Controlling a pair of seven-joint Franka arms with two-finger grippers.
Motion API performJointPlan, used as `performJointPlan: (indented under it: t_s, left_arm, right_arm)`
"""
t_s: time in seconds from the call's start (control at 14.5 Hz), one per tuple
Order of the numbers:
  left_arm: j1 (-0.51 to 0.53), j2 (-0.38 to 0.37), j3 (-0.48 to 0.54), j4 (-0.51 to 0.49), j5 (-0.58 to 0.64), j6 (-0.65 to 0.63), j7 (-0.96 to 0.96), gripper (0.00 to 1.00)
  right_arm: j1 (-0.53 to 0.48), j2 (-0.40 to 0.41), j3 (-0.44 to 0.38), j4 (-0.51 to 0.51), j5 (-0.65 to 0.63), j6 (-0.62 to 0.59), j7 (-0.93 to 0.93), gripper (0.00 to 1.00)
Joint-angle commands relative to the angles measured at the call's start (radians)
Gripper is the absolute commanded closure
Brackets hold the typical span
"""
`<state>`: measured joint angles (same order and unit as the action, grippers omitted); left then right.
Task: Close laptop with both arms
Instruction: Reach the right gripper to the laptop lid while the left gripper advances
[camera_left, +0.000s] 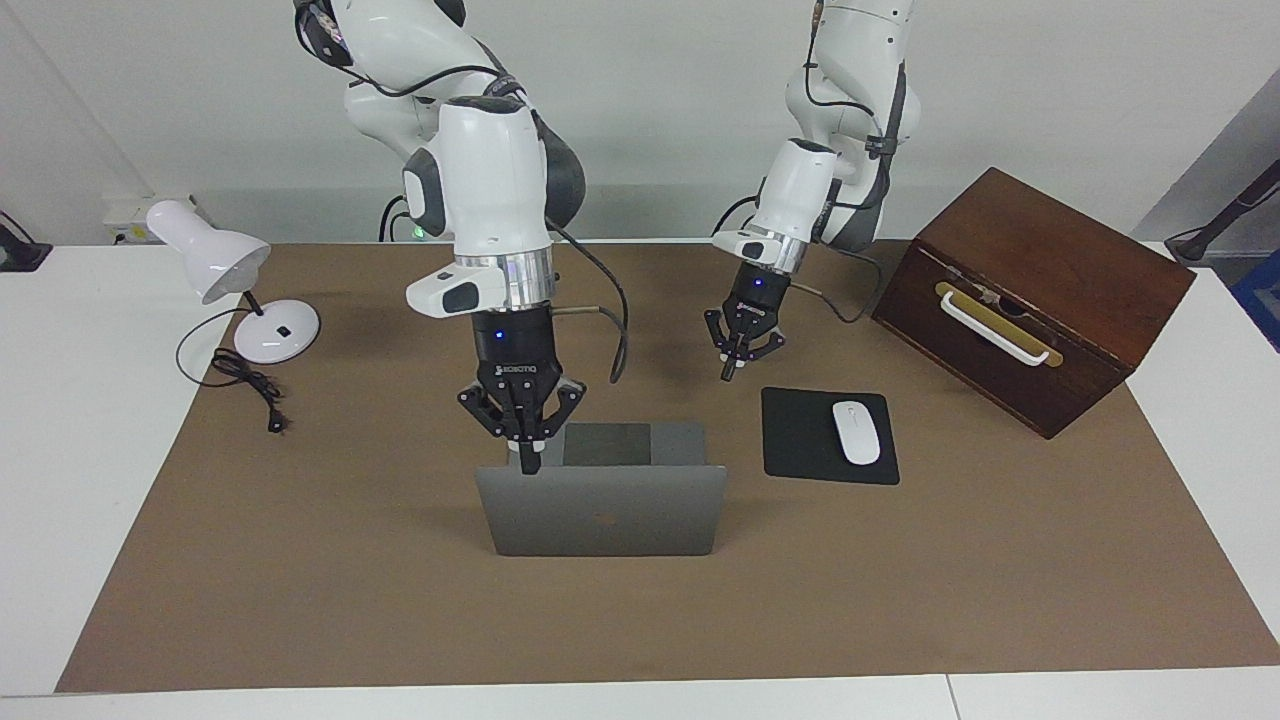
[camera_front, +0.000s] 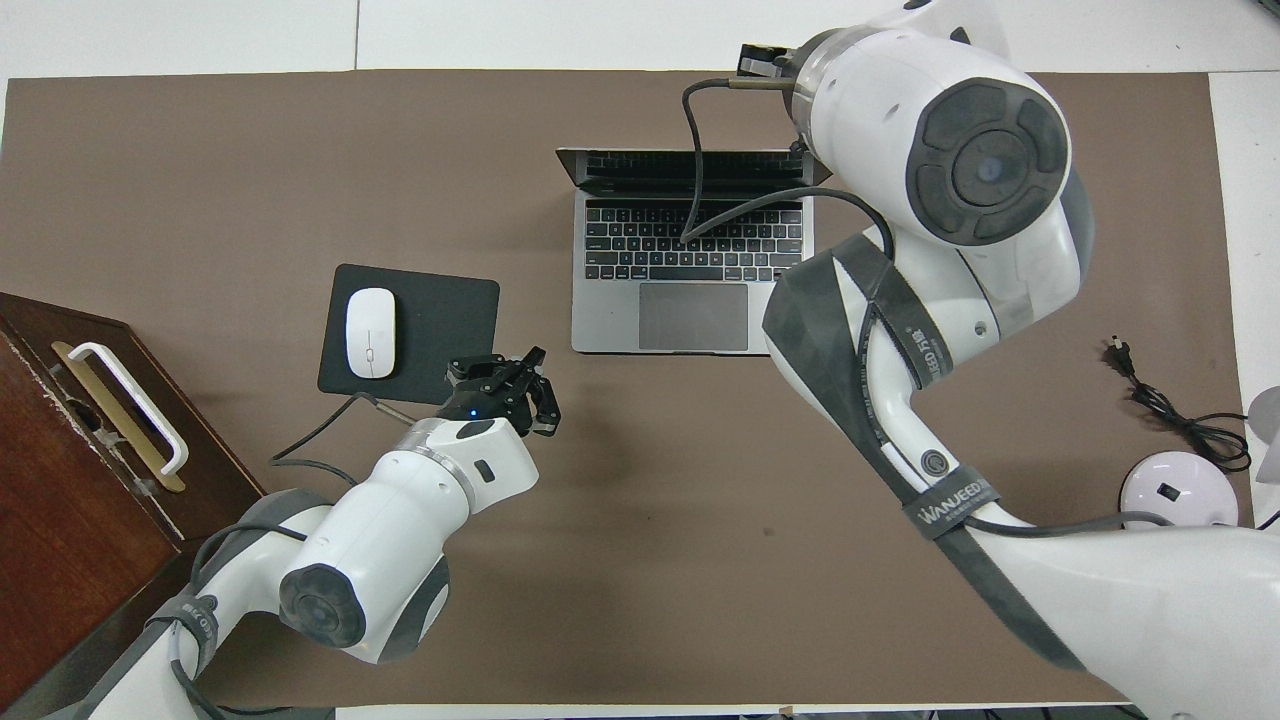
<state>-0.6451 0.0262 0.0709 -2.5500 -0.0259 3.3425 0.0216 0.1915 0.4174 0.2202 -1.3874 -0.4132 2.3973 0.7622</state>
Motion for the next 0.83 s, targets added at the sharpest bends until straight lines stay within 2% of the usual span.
performJointPlan:
  t_s: [0.0, 0.21, 0.41, 0.62, 0.76]
  left_arm:
    - [-0.025, 0.075, 0.015, 0.048, -0.011, 0.057, 0.017, 1.0]
    - [-0.027, 0.144, 0.014, 0.115, -0.011, 0.063, 0.009, 1.0]
    - [-0.036, 0.214, 0.014, 0.142, -0.011, 0.119, 0.009, 1.0]
    - [-0.039, 0.293, 0.015, 0.192, -0.012, 0.161, 0.008, 1.0]
    - [-0.047, 0.317, 0.014, 0.221, -0.037, 0.161, 0.008, 1.0]
  right_arm:
    - [0.051, 0.089, -0.015, 0.125, -0.044, -0.035, 0.06, 1.0]
    - [0.127, 0.116, -0.079, 0.157, -0.059, -0.056, 0.111, 1.0]
    - [0.164, 0.139, -0.093, 0.159, -0.094, -0.055, 0.111, 1.0]
    - [0.167, 0.15, -0.105, 0.159, -0.104, -0.044, 0.063, 1.0]
    - [0.167, 0.164, -0.105, 0.159, -0.104, -0.035, 0.029, 1.0]
